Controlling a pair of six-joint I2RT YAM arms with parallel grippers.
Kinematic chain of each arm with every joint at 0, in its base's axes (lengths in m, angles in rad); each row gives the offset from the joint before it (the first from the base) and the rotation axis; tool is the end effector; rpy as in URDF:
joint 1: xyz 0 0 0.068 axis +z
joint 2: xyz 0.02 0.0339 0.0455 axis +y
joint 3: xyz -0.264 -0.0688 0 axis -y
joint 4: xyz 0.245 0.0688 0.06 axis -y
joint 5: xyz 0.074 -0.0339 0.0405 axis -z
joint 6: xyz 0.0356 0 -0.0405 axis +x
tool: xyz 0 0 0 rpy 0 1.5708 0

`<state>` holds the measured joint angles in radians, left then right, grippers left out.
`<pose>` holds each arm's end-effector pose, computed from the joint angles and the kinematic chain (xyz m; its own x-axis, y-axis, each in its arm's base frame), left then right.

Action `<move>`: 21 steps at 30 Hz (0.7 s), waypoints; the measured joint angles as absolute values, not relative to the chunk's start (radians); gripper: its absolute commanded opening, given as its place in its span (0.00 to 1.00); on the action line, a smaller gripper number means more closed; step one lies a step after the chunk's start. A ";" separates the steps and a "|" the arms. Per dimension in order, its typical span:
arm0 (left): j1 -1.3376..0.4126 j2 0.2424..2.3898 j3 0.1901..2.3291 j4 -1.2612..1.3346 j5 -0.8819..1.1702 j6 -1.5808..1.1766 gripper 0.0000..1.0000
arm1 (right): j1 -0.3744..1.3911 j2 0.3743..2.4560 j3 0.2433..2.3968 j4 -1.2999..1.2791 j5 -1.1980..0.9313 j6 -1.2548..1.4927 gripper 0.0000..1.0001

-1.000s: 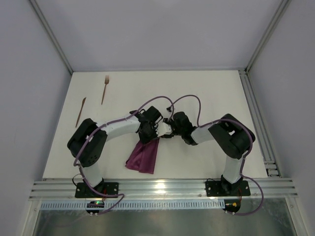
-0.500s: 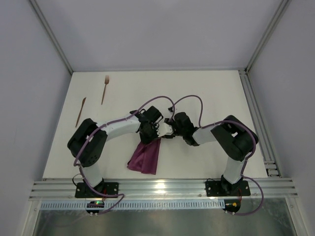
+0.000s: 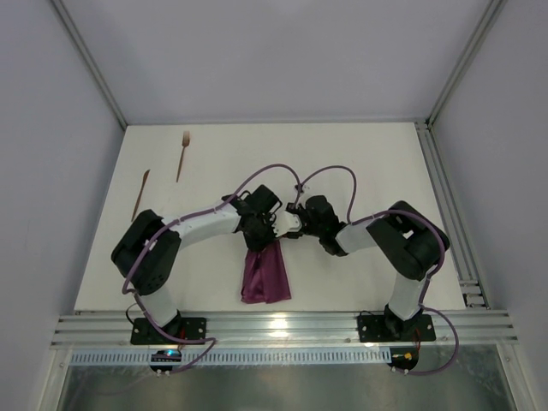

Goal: Fold the napkin into a case and place the utensils inside
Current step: Stuff the top corner of the smaller-rectangle-folded napkin into the folded napkin.

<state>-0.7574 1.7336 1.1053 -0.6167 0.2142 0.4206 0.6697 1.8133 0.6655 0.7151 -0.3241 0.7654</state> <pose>0.2354 -0.2330 0.1755 -0.3341 0.8650 -0.3744 0.9390 0.3397 -0.0531 0.2568 0.2178 0.1258 -0.8018 0.2029 -0.5621 -0.3600 0.5868 0.7253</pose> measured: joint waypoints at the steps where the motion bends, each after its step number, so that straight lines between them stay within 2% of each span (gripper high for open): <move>1: -0.757 1.734 1.108 -0.617 0.214 0.419 0.00 | 0.669 1.813 0.665 0.717 -0.324 0.765 0.04; 14: -0.651 1.740 1.168 -0.596 0.256 0.288 0.04 | 0.667 1.814 0.653 0.741 -0.333 0.771 0.04; 21: -0.665 1.840 1.256 -0.640 0.289 0.297 0.04 | 0.668 1.824 0.652 0.735 -0.334 0.771 0.04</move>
<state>-0.6647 1.8397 1.2564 -0.6399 0.2893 0.2966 0.6682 1.8236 0.6518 0.7353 -0.3340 0.7708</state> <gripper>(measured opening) 0.038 0.039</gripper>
